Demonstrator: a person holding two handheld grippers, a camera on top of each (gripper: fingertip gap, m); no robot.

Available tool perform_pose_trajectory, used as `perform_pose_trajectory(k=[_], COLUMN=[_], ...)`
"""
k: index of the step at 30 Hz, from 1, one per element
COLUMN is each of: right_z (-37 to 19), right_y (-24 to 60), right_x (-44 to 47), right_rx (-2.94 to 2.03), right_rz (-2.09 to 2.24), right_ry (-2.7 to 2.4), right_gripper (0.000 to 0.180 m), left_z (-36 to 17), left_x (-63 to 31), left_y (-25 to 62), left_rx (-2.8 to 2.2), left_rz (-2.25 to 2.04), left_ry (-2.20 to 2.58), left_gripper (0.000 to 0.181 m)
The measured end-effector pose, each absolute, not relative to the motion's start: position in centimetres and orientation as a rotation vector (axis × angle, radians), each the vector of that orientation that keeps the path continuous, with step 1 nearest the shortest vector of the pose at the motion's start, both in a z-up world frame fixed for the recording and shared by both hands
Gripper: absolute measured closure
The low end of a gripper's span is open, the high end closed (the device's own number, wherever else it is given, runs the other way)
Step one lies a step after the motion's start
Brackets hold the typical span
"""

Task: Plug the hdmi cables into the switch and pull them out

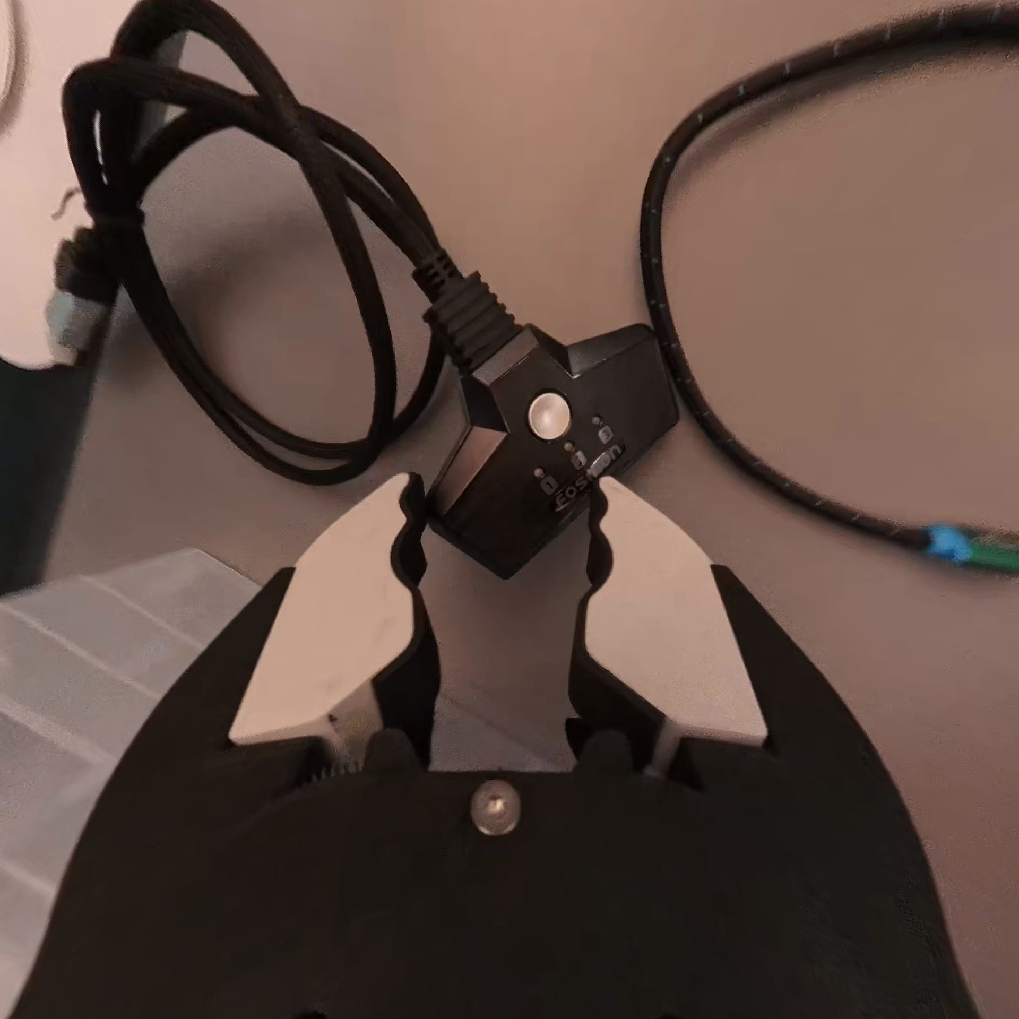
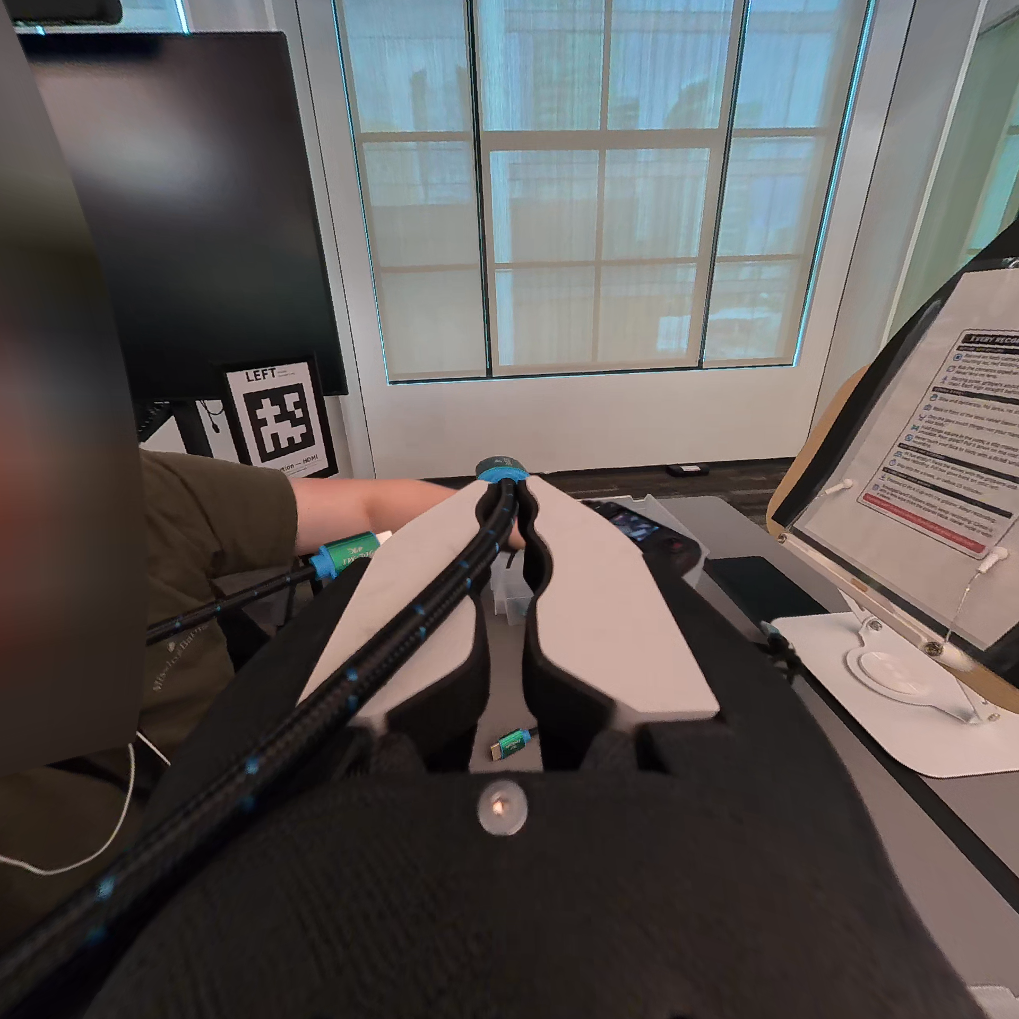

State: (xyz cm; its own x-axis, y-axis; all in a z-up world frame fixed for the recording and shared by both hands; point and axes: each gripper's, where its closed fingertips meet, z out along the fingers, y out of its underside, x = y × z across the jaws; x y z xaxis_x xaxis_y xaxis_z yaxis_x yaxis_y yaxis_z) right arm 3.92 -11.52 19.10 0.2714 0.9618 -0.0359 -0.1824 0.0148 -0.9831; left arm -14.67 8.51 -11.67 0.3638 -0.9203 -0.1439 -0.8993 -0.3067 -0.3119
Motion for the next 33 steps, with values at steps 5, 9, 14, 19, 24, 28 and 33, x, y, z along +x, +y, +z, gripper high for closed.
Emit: perform_pose_trajectory(k=[5, 9, 14, 19, 24, 28, 33], right_z=[19.1, 19.2, 19.3, 19.2, 19.2, 19.3, 19.0], right_y=[-11.5, -11.8, -12.1, -12.2, -12.5, -12.3, -11.5], right_x=[3.8, 3.6, 3.6, 3.7, 4.3, 5.2, 5.6], right_rx=[-1.209, -1.207, -1.2, -1.203, -1.208, -1.216, -1.241], right_rz=[1.089, 1.072, 1.063, 1.04, 0.993, 0.958, 0.946], right_ry=[-0.863, -0.878, -0.883, -0.89, -0.887, -0.855, -0.829], right_gripper=[0.172, 0.172, 0.172, 0.172, 0.172, 0.172, 0.172], left_z=[-12.1, -12.1, -10.6, -9.1, -11.2, -13.6, -15.5], left_x=[-13.8, -11.4, -10.8, -9.9, -9.6, -10.0, -9.5], left_y=[4.3, -1.8, -3.1, -0.3, 0.9, 0.0, -1.3], left_rx=[-2.383, -2.327, -1.976, -1.507, -1.252, -0.993, -0.838], left_rz=[-0.286, -0.552, -0.395, -0.126, 0.12, 0.218, 0.095], left_ry=[1.291, 1.495, 1.968, 2.316, 2.659, 2.891, 2.971], left_gripper=[0.133, 0.137, 0.114, 0.124, 0.118, 0.116, 0.133])
